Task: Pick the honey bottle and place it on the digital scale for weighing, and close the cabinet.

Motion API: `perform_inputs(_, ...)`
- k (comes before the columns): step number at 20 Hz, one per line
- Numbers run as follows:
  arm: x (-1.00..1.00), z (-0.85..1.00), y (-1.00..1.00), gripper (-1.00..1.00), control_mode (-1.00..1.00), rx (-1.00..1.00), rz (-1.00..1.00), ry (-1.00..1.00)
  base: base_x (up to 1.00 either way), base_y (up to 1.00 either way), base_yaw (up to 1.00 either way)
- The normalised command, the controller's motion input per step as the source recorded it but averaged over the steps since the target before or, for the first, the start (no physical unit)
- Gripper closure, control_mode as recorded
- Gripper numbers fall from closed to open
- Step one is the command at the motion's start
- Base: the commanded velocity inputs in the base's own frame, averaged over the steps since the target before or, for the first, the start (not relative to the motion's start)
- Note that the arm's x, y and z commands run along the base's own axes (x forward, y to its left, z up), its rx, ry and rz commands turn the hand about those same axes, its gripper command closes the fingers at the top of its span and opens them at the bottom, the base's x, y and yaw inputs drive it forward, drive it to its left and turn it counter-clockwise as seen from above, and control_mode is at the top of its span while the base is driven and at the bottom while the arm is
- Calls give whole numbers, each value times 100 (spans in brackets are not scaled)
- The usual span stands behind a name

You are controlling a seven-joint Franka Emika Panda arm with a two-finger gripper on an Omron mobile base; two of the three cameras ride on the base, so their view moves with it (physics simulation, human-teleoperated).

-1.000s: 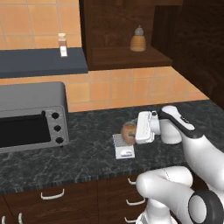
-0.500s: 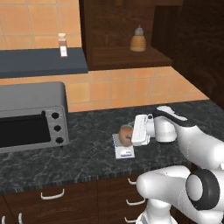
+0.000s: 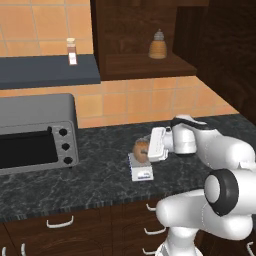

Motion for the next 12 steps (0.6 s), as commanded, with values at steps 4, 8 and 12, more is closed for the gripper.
perform_inputs(4,6,-21,20,100,-100,0,0,0,0,0,0)
perform_inputs(8,10,-26,11,100,-100,0,0,0,0,0,0)
perform_inputs(12,0,-17,0,-100,-100,0,0,0,0,0,0)
